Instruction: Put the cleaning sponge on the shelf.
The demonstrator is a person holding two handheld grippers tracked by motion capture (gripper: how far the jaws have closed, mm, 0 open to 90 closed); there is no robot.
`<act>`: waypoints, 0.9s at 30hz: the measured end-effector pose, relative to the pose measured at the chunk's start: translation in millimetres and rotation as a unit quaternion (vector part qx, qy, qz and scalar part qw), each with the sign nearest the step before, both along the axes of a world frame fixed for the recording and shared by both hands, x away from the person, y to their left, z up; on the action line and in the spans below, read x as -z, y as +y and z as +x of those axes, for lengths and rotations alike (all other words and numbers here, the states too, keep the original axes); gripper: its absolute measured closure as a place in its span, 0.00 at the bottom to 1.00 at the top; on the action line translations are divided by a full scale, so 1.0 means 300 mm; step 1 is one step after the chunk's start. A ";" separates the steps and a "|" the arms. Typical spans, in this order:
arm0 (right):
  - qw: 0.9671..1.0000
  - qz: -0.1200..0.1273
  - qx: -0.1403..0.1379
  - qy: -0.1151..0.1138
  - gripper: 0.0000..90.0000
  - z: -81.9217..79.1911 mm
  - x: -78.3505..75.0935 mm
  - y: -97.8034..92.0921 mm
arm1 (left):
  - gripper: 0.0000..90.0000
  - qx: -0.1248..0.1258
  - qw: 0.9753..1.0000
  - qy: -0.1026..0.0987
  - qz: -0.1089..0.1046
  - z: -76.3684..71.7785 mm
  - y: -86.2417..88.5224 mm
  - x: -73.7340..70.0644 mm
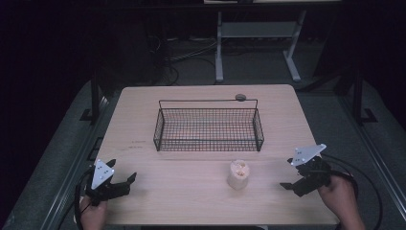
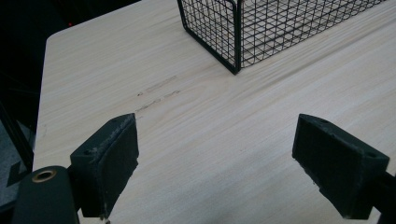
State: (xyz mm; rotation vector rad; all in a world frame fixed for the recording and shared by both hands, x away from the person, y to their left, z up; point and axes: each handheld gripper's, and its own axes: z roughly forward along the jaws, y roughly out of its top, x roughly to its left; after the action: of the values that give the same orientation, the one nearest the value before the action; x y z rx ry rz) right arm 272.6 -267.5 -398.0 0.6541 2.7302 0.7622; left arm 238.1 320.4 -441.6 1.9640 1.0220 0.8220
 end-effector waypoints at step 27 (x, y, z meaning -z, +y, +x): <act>0.998 0.001 -0.058 0.010 0.17 0.032 -0.030 0.163 | 0.15 0.000 1.000 -0.002 0.001 -0.005 0.004 -0.002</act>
State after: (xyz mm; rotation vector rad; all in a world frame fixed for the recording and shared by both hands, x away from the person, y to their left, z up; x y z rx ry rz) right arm 282.3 -218.4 -389.0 0.5108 2.8063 0.7881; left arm 236.7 321.8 -440.9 1.9629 1.0201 0.8259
